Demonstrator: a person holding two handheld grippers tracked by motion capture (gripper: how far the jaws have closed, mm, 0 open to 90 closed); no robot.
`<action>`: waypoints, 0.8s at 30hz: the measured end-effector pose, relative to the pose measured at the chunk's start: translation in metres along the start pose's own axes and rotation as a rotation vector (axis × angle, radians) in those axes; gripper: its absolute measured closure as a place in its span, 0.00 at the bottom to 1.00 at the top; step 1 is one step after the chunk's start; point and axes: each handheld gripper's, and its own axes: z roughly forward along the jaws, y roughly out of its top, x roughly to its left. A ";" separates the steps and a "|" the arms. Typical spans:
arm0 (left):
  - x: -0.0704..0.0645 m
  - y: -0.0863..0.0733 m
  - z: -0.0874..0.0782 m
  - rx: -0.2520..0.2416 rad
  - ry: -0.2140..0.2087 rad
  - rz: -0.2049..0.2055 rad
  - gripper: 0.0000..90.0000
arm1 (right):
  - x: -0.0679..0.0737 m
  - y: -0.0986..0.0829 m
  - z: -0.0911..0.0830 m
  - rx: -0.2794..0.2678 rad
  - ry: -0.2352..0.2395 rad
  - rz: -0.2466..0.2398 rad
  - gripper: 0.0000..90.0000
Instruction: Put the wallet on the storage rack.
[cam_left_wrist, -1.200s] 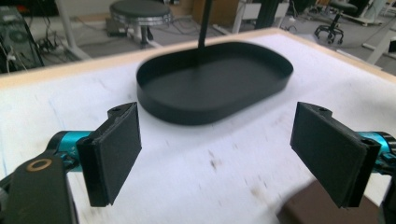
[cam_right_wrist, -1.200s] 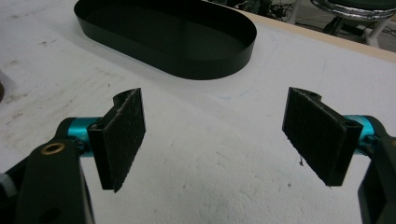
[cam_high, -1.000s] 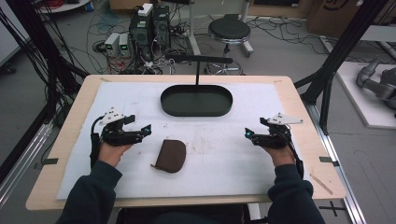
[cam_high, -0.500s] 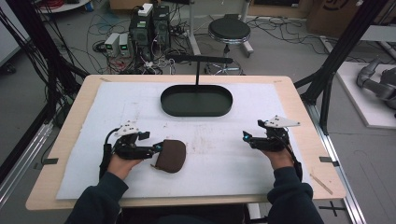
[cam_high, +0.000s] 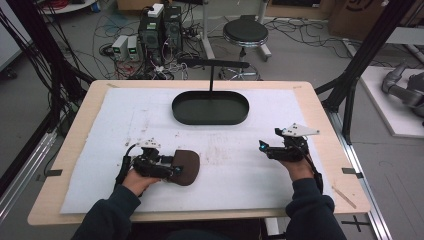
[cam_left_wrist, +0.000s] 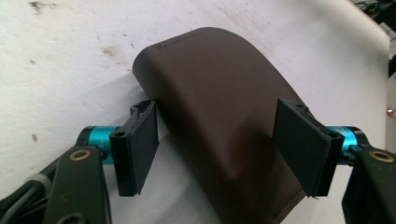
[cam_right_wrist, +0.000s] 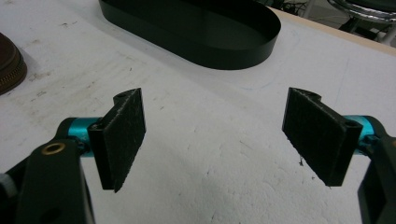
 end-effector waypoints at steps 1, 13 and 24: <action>0.001 0.000 0.000 0.005 -0.008 -0.006 0.35 | 0.000 0.000 0.000 0.000 0.004 0.003 0.29; 0.000 0.002 0.001 -0.026 -0.056 -0.039 0.62 | -0.001 0.000 0.000 0.003 -0.004 0.003 0.29; 0.006 0.012 -0.017 -0.145 0.005 -0.025 0.76 | -0.002 -0.001 -0.002 -0.001 -0.013 0.014 0.29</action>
